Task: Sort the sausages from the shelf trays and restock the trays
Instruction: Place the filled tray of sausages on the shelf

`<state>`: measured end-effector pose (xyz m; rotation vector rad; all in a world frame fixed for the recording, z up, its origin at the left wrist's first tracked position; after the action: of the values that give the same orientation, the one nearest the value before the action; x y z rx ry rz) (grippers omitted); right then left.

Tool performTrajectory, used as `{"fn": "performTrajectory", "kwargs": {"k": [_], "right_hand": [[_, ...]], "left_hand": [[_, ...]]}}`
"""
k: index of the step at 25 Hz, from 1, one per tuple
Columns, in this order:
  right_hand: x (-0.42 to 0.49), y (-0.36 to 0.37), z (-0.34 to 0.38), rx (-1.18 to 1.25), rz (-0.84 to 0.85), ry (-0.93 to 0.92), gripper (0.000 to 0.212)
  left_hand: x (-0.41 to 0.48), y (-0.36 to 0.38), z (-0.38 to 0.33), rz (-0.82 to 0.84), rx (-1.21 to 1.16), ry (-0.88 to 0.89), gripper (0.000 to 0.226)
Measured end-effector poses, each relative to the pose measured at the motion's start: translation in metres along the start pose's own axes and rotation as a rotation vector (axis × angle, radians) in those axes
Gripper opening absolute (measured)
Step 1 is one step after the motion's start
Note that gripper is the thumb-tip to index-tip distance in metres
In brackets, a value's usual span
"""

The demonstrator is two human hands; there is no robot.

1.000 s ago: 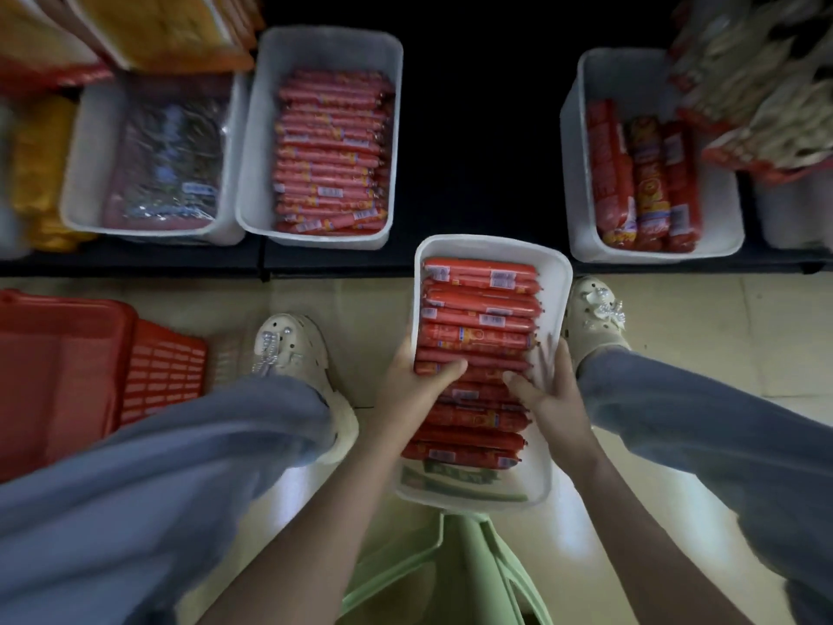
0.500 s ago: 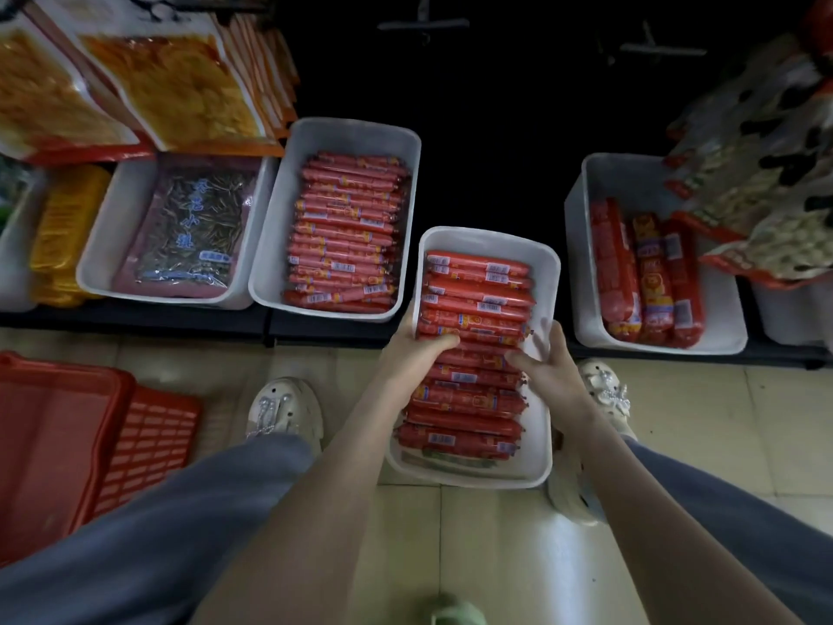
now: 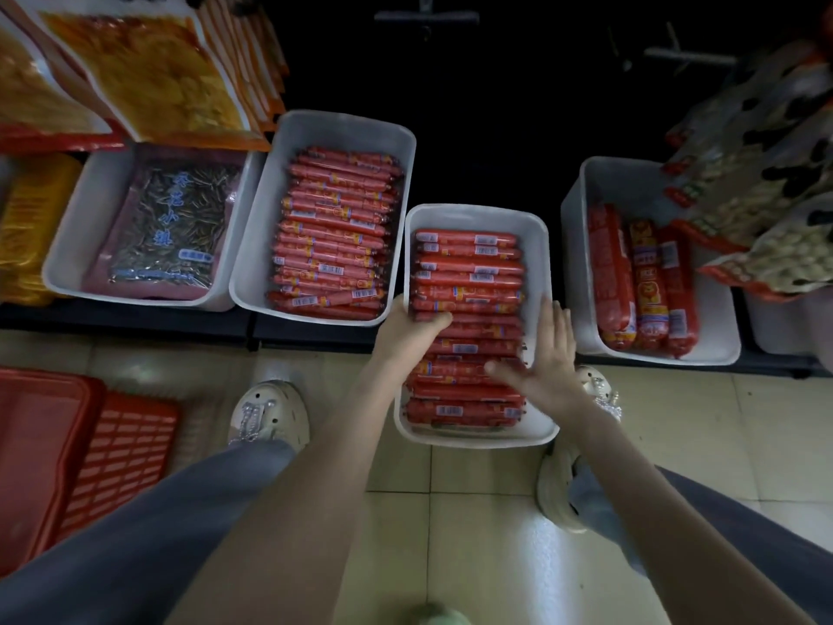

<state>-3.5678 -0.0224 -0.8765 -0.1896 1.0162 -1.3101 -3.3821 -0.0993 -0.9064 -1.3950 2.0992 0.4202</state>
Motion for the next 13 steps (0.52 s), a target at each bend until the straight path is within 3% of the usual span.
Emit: {"fn": "performTrajectory", "kwargs": {"k": [4, 6, 8, 10, 12, 13], "right_hand": [[-0.054, 0.060, -0.001, -0.706, 0.042, -0.247, 0.137], [-0.058, 0.076, -0.009, -0.756, 0.020, -0.187, 0.140], [-0.052, 0.075, -0.008, -0.730, -0.059, -0.154, 0.130], [-0.049, 0.070, -0.003, -0.754, -0.129, -0.181, 0.122], [-0.046, 0.068, 0.000, -0.748, -0.135, -0.198, 0.119], [-0.046, 0.069, 0.000, -0.753, -0.128, -0.194, 0.121]], "left_hand": [[-0.015, -0.002, -0.003, 0.002, 0.000, -0.089, 0.058], [-0.040, 0.004, -0.007, -0.075, 0.268, -0.081, 0.055], [-0.068, 0.009, -0.002, -0.217, 0.714, 0.111, 0.074], [-0.085, 0.014, 0.011, -0.139, 1.018, 0.281, 0.095], [-0.086, 0.007, 0.031, -0.022, 1.205, 0.287, 0.104], [-0.082, -0.002, 0.040, -0.041, 1.241, 0.248, 0.104]]}}
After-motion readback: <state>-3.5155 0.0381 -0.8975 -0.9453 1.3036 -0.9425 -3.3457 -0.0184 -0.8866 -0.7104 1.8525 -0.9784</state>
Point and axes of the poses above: each hand's wrist, its own x-axis towards the middle knuckle, its own y-axis out of the palm, z = x × y, the point moved 3 cm from there along x, towards the middle knuckle, and after that the axes turned 7 degrees about z, right-handed, at the moved point
